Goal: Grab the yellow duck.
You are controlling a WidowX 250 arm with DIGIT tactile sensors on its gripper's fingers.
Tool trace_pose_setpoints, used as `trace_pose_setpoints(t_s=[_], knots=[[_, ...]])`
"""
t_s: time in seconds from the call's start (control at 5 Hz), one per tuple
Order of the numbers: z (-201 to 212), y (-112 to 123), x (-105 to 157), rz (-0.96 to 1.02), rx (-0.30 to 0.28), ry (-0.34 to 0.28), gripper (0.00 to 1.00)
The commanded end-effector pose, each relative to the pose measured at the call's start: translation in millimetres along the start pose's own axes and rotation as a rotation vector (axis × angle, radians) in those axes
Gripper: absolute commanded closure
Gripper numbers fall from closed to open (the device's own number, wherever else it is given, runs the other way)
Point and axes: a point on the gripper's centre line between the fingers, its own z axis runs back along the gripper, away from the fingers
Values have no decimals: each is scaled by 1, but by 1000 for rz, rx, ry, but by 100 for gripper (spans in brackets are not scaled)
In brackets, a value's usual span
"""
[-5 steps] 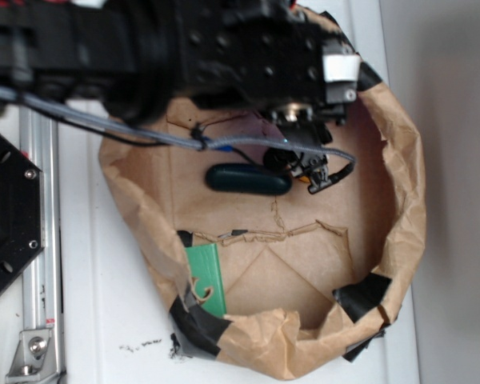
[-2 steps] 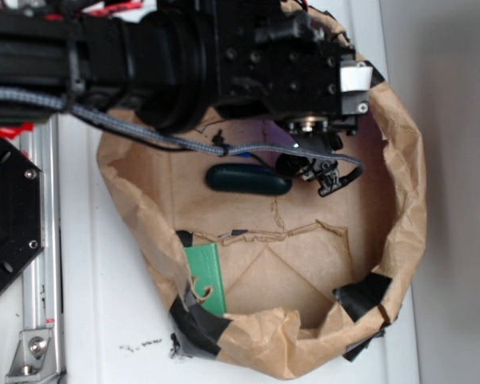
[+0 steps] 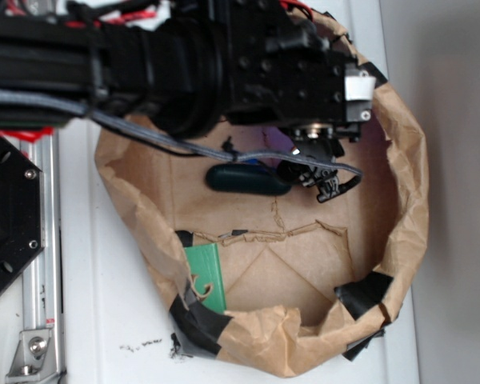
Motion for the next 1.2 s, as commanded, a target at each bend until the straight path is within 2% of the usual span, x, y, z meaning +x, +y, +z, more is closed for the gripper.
trace_pose_setpoints(t_s=[0.0,0.2,0.4,0.6,0.8,1.0], knots=[[4,-55,-13,-177,-60,-22,0],[32,-71,-14,-207,-157,-67,0],[54,-80,-17,-236,-200,-101,0],[60,-79,-17,-252,-190,-109,0],[62,-59,-14,-202,-115,-133,0],[53,-29,-13,-137,-84,-130,0]])
